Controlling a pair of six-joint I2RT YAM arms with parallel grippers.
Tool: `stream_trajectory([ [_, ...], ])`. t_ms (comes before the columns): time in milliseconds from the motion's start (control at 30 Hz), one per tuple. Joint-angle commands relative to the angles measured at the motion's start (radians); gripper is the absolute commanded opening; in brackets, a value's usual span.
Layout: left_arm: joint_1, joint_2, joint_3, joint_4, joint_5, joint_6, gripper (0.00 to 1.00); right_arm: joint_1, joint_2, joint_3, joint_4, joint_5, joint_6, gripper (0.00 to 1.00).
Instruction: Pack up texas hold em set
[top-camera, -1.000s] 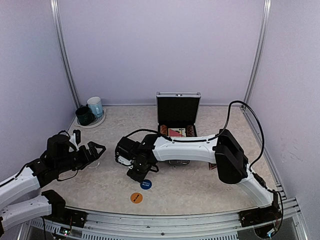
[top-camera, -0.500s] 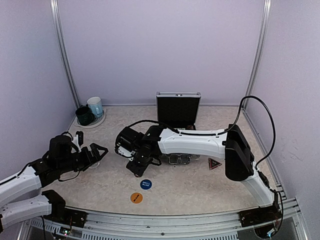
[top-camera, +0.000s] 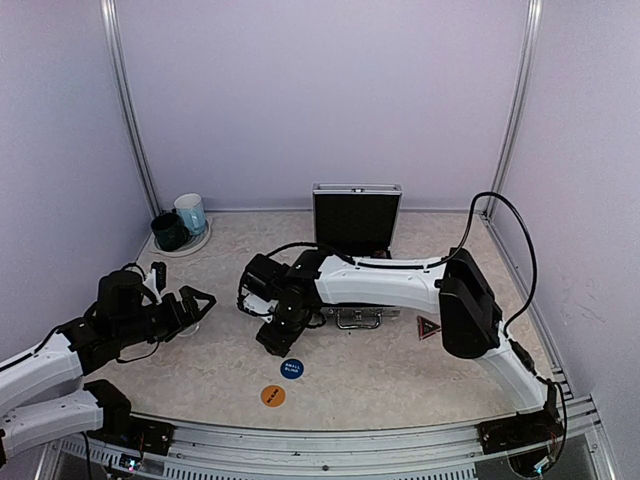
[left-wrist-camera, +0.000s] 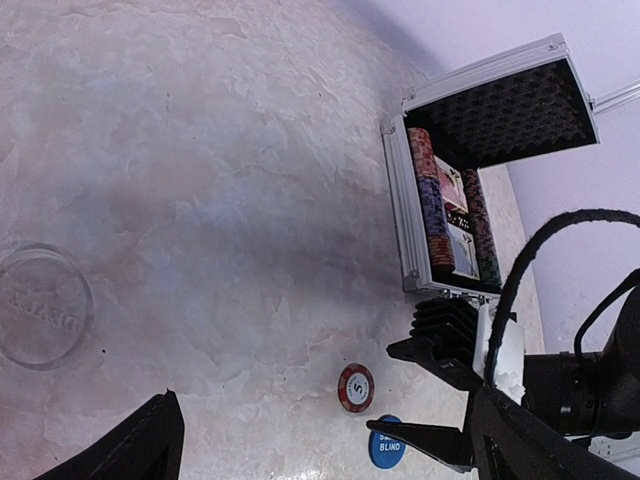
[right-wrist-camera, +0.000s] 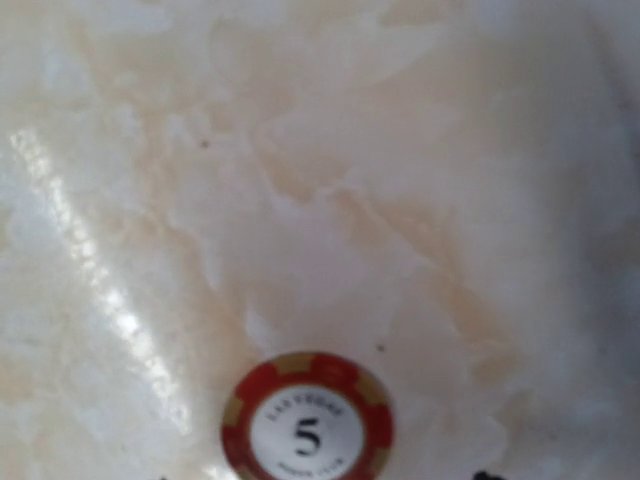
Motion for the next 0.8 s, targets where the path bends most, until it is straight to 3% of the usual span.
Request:
stream_trajectory([
  [0,-0.005,-0.006,-0.01,0.017,0.002,-0.003,0.99,0.003,0.034,0.033,0.005,-0.03,0.003,0.65],
  [467,-0.005,-0.007,0.005,0.003,-0.009,0.003,0.99,0.001,0.106,0.069,-0.016,-0.008,-0.001,0.59],
  [767,-0.005,-0.005,0.016,0.001,-0.011,0.005,0.99,-0.001,0.093,0.046,-0.015,-0.008,0.005,0.4],
])
